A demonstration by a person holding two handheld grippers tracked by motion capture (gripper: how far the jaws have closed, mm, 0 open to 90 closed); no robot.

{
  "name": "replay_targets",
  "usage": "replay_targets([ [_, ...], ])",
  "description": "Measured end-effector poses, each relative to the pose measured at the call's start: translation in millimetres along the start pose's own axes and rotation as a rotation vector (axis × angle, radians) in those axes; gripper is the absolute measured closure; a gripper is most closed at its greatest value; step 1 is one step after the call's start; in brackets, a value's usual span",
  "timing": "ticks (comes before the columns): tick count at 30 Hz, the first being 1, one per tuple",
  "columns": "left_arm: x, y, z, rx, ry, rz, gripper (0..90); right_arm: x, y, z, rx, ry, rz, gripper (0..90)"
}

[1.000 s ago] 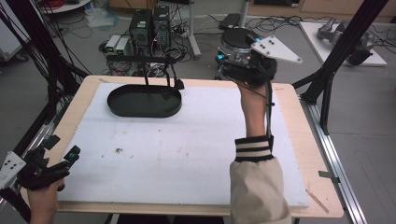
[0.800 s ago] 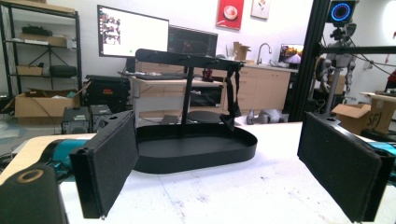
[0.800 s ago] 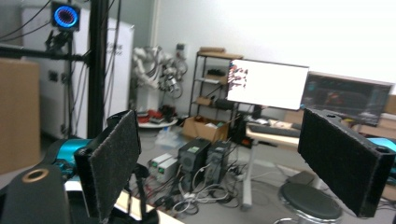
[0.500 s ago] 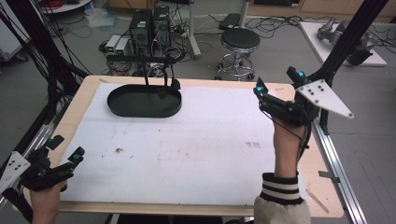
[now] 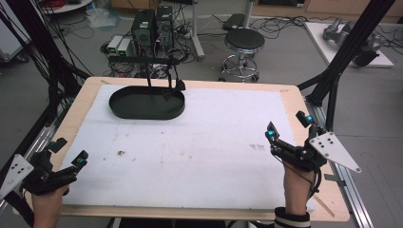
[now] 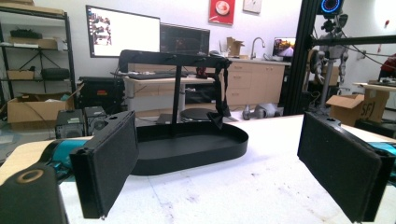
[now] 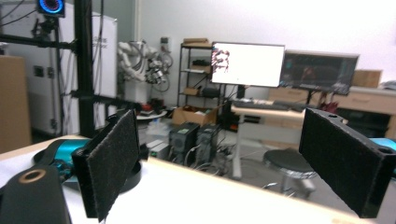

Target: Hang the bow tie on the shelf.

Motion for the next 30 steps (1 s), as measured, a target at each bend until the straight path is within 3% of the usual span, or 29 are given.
replay_targets([
  [4, -1.4, 0.6, 0.8, 0.006, 0.003, 0.01, 12.7, -26.7, -6.7, -3.2, -0.011, 0.016, 0.038, 11.4],
  [13, -8.8, 3.5, 1.8, 0.028, 0.014, 0.042, 12.2, -75.7, -23.8, -10.1, -0.037, 0.052, 0.069, 11.4],
  [16, -11.1, 4.9, 0.7, 0.038, 0.025, 0.05, 11.6, -90.4, -27.9, -11.7, -0.058, 0.042, 0.067, 11.4],
  [18, -12.3, 6.3, -0.3, 0.04, 0.036, 0.058, 10.6, -100.2, -26.7, -12.5, -0.051, 0.038, 0.1, 11.3],
  [22, -12.9, 7.7, -0.8, 0.046, 0.044, 0.057, 10.1, -108.8, -26.5, -11.4, -0.047, 0.05, 0.119, 11.3],
  [30, -14.1, 8.7, -0.3, 0.057, 0.04, 0.048, 9.6, -106.7, -30.8, -11.1, -0.051, 0.052, 0.114, 11.3],
])
Point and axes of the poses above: each handheld gripper's, and its own axes: y roughly forward along the jaws, x roughly out of its top, z roughly to its left, the point moved 8 cm from there along y, roughly forward along the jaws
